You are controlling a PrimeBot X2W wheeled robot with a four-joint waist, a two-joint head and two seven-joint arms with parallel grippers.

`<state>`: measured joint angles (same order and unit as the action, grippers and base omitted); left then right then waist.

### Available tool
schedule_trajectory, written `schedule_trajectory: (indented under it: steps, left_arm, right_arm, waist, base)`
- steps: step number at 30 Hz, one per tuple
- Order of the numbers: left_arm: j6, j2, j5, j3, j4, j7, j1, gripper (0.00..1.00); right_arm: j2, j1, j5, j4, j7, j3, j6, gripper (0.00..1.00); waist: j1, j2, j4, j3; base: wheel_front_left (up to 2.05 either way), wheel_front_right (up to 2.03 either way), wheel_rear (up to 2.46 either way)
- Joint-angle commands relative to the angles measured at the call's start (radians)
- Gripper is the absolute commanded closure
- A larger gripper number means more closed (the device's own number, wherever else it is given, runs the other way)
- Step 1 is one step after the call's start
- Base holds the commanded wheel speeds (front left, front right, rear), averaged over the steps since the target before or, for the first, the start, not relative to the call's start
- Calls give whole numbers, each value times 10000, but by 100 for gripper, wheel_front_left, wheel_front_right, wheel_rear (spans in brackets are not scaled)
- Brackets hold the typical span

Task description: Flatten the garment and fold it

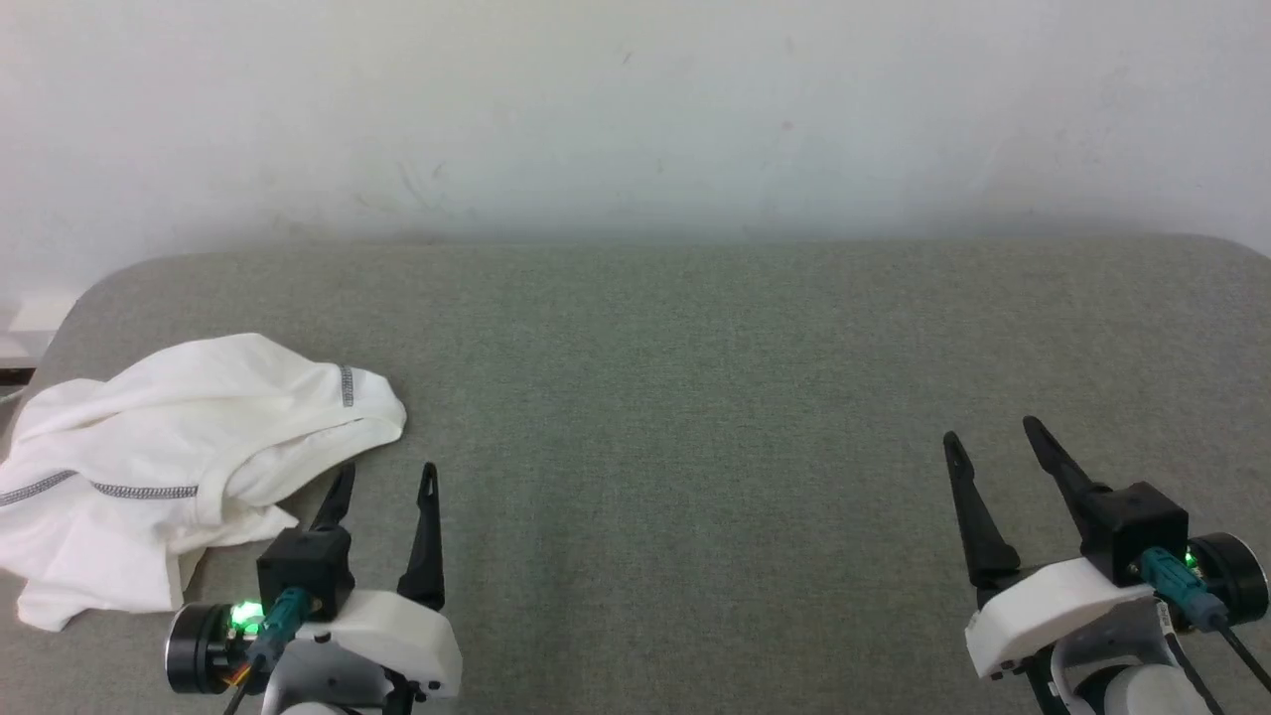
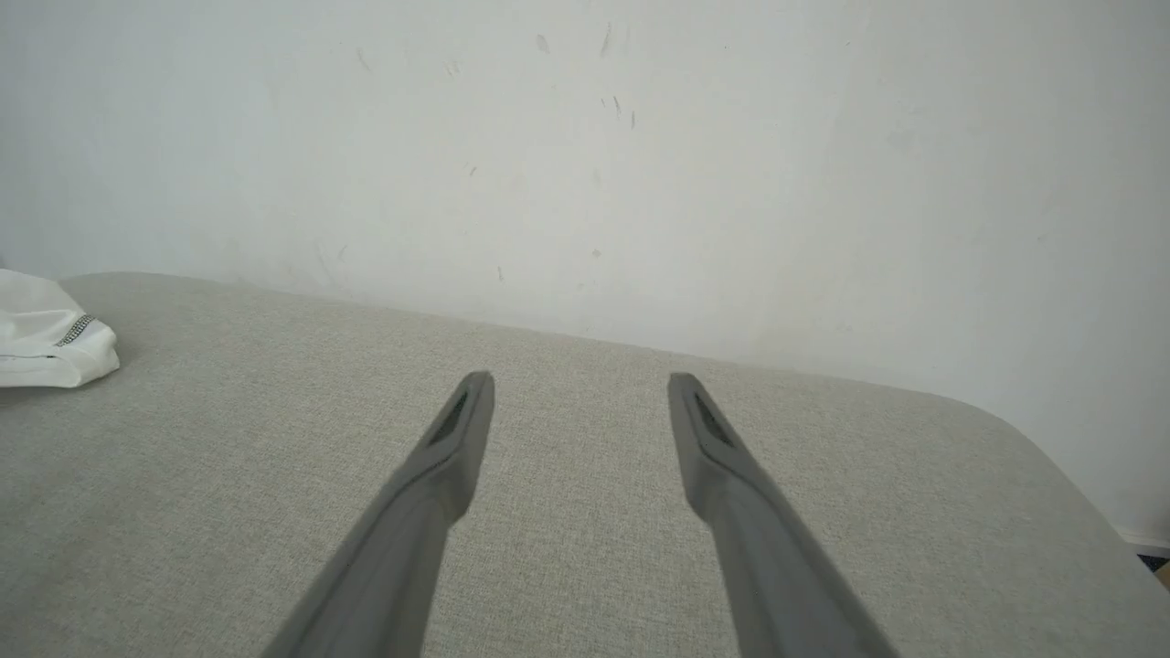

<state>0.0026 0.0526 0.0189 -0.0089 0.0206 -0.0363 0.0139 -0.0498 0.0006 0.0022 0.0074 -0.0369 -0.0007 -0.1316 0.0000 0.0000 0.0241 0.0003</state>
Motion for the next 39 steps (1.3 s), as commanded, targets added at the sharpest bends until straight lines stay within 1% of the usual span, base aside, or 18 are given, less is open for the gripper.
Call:
schedule_trajectory:
  steps: [1, 17, 39]
  left_arm:
    - [98, -4, 99, -23, 51, -96, 74, 0]
    - [181, -7, 249, -6, 116, -431, 199, 0]
    - [289, -12, 376, 0, 129, -891, 352, 0]
  right_arm:
    - [-1, 61, 30, -40, -90, -2, 2, 0]
    - [-1, 133, 52, -90, -425, 190, 3, 0]
    - [-10, 168, -144, 159, -885, 459, 4, 0]
  waist:
    - [0, 0, 74, -9]
    - [0, 0, 899, -54]
    - [0, 0, 2325, -135]
  base:
    - [0, 0, 0]
    - [0, 0, 0]
    - [0, 0, 0]
